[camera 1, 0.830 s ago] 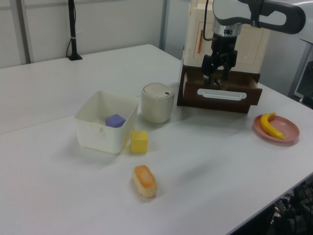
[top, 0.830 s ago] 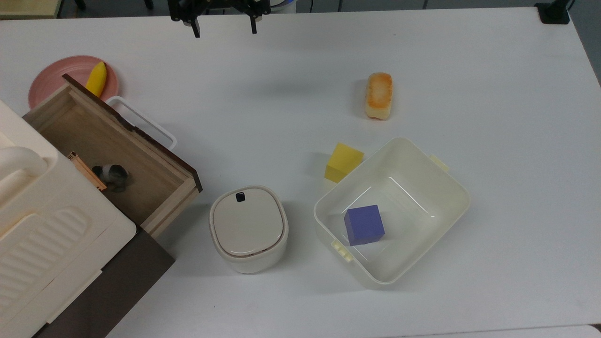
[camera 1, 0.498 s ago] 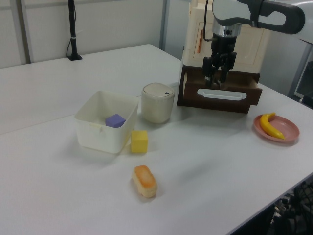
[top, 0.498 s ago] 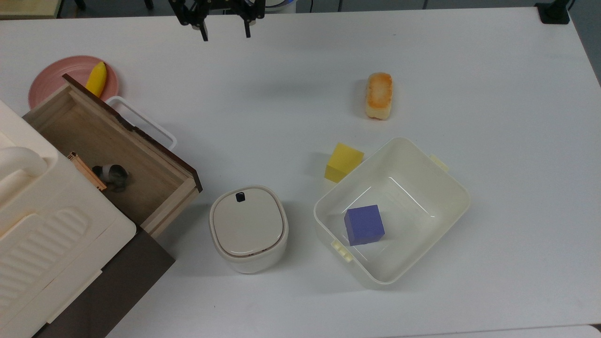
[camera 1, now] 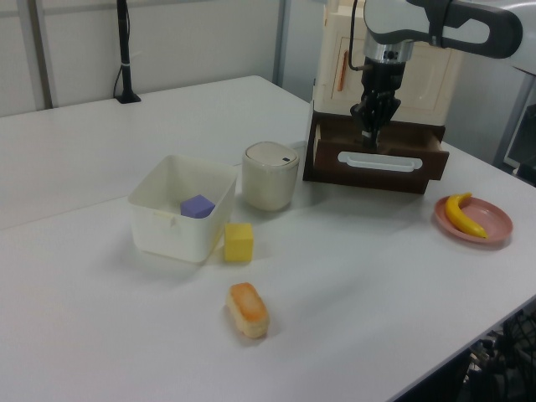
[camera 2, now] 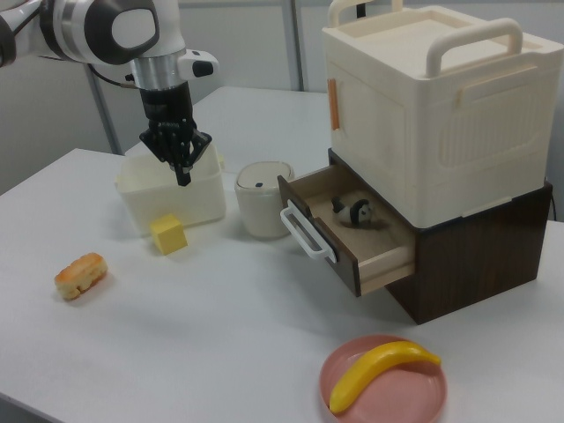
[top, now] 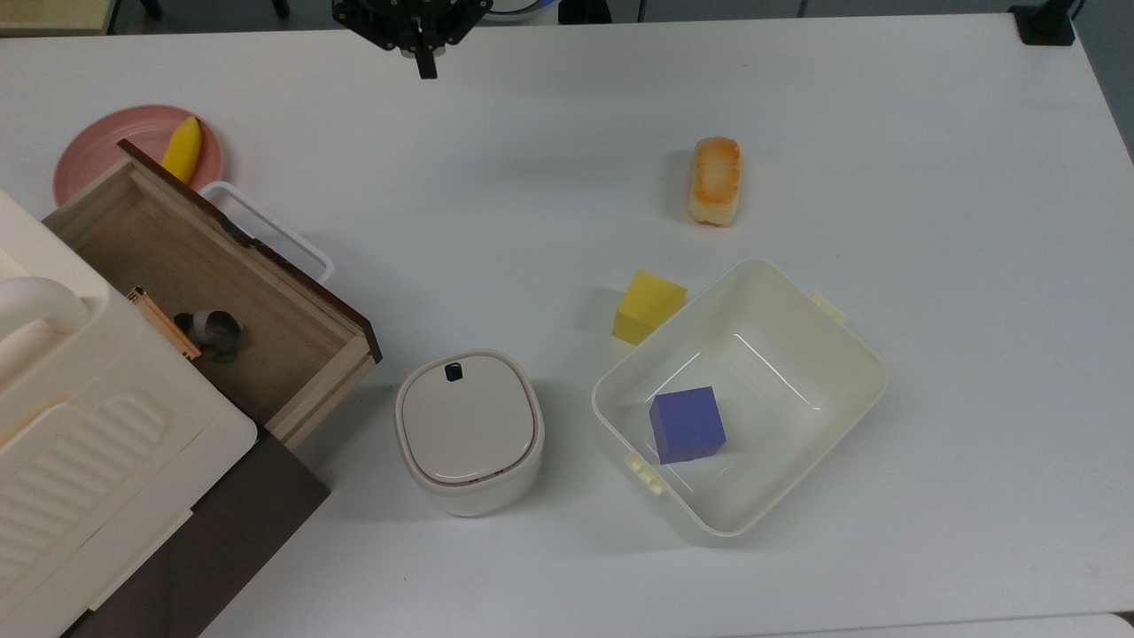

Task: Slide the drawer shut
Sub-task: 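Move the open gripper toward the front of the open brown drawer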

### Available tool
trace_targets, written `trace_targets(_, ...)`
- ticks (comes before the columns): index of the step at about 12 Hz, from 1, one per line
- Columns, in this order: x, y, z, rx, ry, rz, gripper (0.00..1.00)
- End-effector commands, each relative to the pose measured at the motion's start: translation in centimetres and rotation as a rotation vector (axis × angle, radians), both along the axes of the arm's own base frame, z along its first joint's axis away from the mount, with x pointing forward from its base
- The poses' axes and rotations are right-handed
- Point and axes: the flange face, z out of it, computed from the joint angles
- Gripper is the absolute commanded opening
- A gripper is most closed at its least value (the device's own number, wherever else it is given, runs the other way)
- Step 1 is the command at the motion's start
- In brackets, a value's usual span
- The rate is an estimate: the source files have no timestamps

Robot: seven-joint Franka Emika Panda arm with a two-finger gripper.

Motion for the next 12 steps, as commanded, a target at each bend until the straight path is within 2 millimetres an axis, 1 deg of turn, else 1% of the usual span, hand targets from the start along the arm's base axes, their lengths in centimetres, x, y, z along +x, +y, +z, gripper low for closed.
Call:
trace_targets(1, -0.5, 0.0, 0.3, 0.021, -0.006, -0.148, 0.00)
trace_targets(4, -0.4, -0.4, 0.2, 0.015, -0.011, -0.322, 0.00)
trace_targets(7, -0.1, -3.3, -0.3, 0.026, -0.039, -0.491, 0.00)
trace_targets(9, -0.1, -5.1, -1.9, 0.034, -0.052, -0.538, 0.00)
trace_targets(10, -0.2, -6.0, -3.1, 0.034, -0.050, -0.555, 0.00)
trace_targets(12, -0.1, -7.0, -5.9, 0.032, -0.056, -0.572, 0.00)
